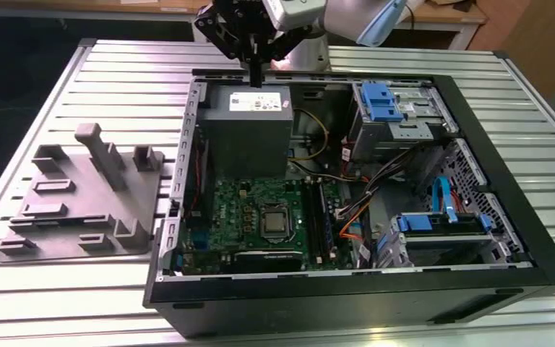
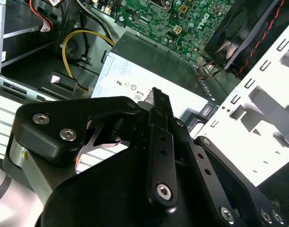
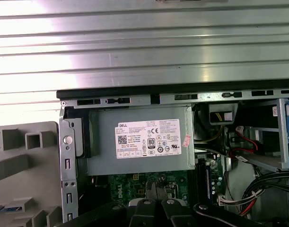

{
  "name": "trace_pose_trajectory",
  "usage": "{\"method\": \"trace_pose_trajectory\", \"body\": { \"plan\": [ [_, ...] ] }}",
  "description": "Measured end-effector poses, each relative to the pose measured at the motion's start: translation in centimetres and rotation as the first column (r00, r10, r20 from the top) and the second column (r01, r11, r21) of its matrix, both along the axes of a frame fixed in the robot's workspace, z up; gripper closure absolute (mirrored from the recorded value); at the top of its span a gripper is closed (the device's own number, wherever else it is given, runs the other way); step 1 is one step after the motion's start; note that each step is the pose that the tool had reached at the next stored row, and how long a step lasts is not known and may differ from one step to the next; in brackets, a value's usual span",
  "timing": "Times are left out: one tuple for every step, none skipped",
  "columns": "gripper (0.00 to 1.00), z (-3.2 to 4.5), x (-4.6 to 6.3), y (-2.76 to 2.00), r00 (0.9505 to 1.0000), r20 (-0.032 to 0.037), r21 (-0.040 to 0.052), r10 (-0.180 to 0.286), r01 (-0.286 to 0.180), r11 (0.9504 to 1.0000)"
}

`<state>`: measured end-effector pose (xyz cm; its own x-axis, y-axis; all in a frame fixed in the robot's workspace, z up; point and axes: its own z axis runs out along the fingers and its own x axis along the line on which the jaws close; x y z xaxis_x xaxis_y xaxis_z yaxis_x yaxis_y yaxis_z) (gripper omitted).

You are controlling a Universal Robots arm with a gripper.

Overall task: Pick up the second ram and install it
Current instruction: 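Reach for the second ram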

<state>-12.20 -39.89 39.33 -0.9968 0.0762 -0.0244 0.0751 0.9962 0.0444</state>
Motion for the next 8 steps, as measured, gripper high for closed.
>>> {"method": "trace_pose_trajectory", "body": {
  "plan": [
    [0.9,0.0,0.0,0.0,1.0,0.0001,0.0001,0.0,0.0,1.0],
    [0.9,0.0,-0.1,0.0,1.0,0.0001,-0.0001,0.0,0.0,1.0],
    [0.9,0.0,-0.2,0.0,1.0,-0.0001,-0.0001,0.0,0.0,1.0],
    [0.9,0.0,-0.4,0.0,1.0,0.0,-0.0001,0.0,0.0,1.0],
    [0.9,-0.01,-0.6,0.0,1.0,0.0,0.0,0.0,0.0,1.0],
    [0.9,-0.02,-0.8,0.0,1.0,0.0,0.0,0.0,0.0,1.0],
    [0.9,-0.02,-1.0,0.0,1.0,0.0,0.0,0.0,0.0,1.0],
    [0.9,-0.03,-1.3,0.0,1.0,0.0,0.0,0.0,0.0,1.0]
  ]
}}
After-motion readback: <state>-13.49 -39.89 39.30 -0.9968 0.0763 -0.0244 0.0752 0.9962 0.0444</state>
